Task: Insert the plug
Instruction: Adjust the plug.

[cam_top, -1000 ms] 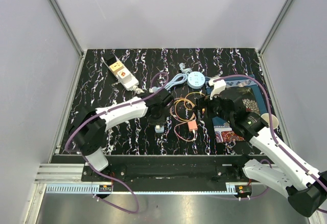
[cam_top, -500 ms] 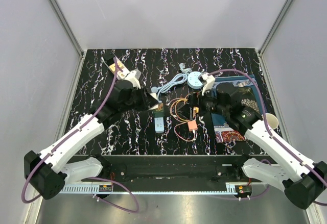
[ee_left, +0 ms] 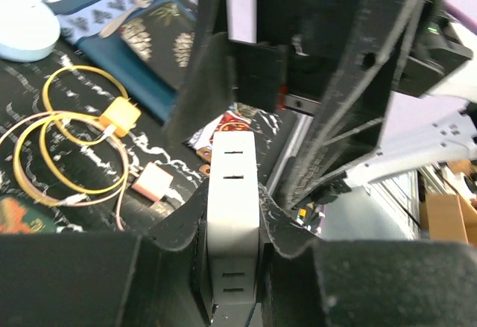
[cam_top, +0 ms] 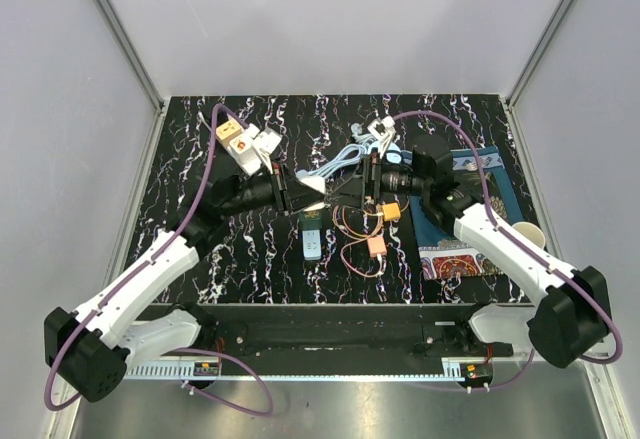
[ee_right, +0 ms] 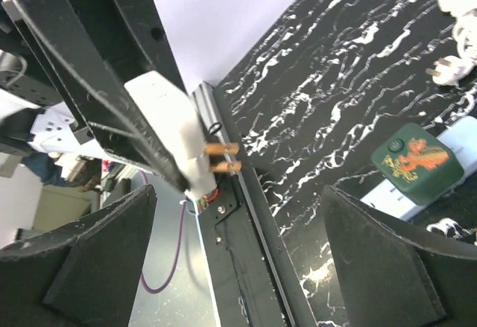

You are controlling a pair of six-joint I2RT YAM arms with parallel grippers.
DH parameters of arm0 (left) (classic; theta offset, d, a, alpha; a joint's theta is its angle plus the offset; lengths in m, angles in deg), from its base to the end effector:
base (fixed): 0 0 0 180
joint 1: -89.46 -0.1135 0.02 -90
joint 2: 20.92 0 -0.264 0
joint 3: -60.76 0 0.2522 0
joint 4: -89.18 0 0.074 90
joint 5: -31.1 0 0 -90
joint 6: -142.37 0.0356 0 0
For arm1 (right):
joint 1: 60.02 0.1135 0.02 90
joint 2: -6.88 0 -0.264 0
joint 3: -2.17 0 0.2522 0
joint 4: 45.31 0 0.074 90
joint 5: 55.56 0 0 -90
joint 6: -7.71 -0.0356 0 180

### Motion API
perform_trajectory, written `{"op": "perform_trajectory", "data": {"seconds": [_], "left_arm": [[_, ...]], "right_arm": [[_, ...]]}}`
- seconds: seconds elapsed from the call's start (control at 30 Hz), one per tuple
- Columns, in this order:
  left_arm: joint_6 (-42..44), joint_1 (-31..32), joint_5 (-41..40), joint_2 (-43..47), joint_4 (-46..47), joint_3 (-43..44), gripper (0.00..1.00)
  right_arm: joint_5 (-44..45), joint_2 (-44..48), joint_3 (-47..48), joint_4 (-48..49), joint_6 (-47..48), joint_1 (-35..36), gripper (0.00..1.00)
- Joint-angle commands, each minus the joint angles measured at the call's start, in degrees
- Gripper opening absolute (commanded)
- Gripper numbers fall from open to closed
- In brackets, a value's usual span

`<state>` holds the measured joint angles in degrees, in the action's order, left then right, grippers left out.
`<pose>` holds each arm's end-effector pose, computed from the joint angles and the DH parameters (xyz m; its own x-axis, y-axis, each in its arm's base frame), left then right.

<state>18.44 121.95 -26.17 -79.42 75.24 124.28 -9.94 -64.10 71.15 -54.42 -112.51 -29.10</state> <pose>0.1887 -0.1430 0.3445 -0.6122 -0.1668 -0.7729 0.6757 0.3972 -0.6210 0.2305 0.1671 0.3351 -0.6240 0.0456 -0.7801 -0.7429 0.2749 0.6103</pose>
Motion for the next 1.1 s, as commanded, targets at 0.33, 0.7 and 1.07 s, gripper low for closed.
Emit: {"op": "perform_trajectory", "data": {"seconds": [0.33, 0.7, 1.07], "left_arm": [[0.97, -0.5, 15.08, -5.31, 15.74, 3.15, 0.0], [-3.15, -3.66, 13.93, -4.87, 20.66, 1.22, 0.0], [-6.67, -3.75, 17.81, -5.22, 25.85, 0.87, 0.0]], "right_arm": [[-12.75, -4.52, 5.34, 14.52, -8.01, -2.17, 0.7], [-13.54, -4.43, 3.4, 14.34, -7.75, -3.93, 0.4], [-13.8, -5.57, 3.84, 14.6, -6.7, -4.64, 0.66]]}}
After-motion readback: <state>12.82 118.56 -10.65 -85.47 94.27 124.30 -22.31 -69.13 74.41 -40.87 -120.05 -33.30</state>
